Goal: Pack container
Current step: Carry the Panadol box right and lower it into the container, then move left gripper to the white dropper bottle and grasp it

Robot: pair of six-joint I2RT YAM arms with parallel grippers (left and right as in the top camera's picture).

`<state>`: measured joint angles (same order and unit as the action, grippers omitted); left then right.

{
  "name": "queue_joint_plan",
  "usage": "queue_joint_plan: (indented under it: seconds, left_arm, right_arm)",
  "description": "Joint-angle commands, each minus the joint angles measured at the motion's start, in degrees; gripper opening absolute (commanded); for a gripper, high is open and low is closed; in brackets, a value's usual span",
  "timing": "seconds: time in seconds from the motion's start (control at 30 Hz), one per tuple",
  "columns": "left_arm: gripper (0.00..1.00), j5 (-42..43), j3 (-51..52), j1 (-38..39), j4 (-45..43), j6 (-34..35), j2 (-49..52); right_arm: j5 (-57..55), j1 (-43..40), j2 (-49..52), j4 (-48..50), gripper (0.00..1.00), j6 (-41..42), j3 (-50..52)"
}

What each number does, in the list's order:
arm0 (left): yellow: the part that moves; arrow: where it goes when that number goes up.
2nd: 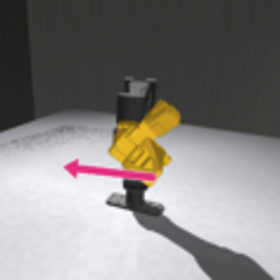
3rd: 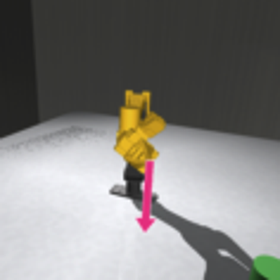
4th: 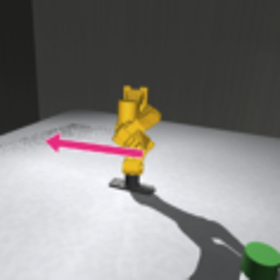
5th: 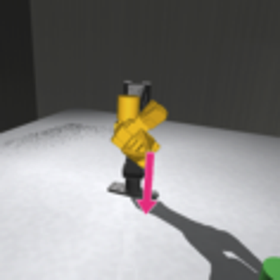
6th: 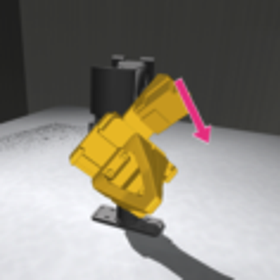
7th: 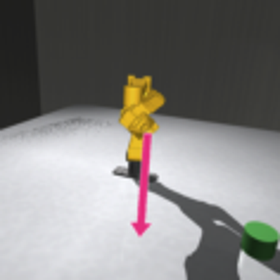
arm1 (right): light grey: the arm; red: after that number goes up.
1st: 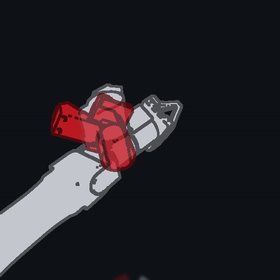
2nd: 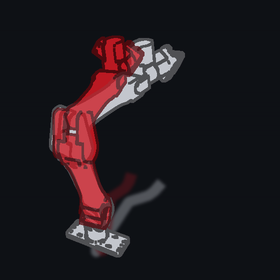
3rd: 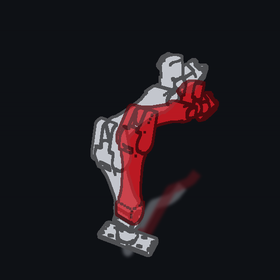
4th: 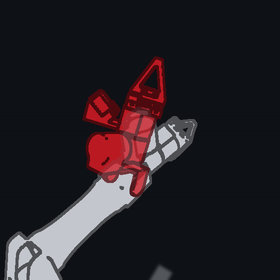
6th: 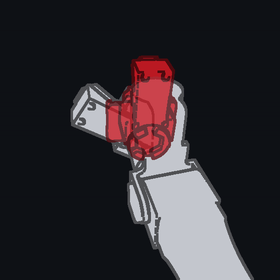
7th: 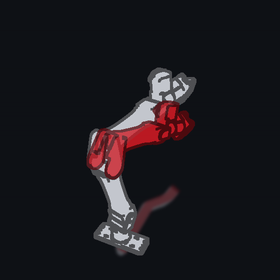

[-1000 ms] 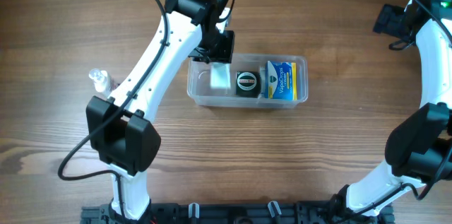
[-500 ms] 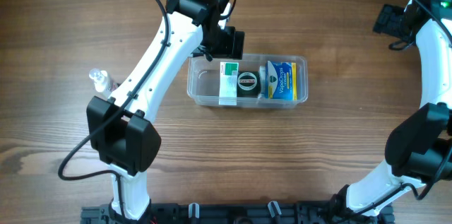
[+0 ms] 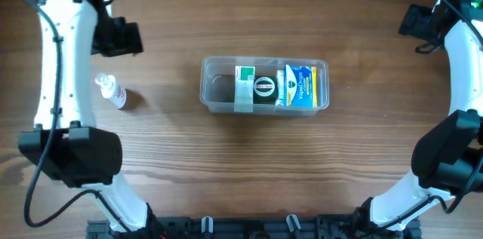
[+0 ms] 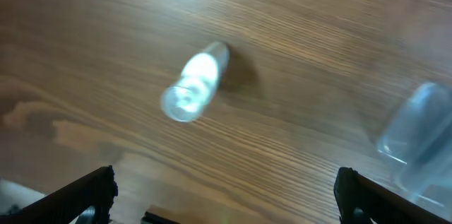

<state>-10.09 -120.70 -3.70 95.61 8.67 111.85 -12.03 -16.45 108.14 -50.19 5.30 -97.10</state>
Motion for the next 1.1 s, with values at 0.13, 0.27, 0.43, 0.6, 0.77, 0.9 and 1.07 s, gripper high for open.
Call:
queue_joint_plan:
  seconds: [0.13,0.27,0.43,0.6,0.77,0.9,1.07]
  left_arm:
    - [1.00,5.5,4.4,-9.6,-4.9,-12.5,-0.3]
    - [1.00,9.3,12.6,-11.4,-8.1,-15.3,-0.1]
    - [1.00,9.7,21.4,-11.4,-12.7,-16.1,0.0]
    - [1.00,9.6,24.4,-11.4,-15.3,-17.3,0.9]
    - [1.00,9.0,24.5,-11.6,-20.1,-19.6,0.9]
    - [1.00,9.0,24.5,-11.6,-20.7,-22.0,1.4]
    - [1.00,8.7,24.5,-11.6,-20.9,-25.1,2.6]
  right_arm:
    - [0.1,-0.1,0.5,0.1,0.99,0.8,0.2]
    - [0.1,-0.1,0.5,0.1,1.00,0.8,0.2]
    - [0.1,-0.1,0.5,0.1,1.00,0.8,0.2]
    - [0.1,-0.1,0.5,0.1,1.00,0.8,0.2]
    - [0.1,-0.1,0.5,0.1,1.00,0.8,0.2]
    - [0.1,-0.1,0.5,0.1,1.00,0.8,0.2]
    - [0.1,-0.1,0.5,0.1,1.00,0.8,0.2]
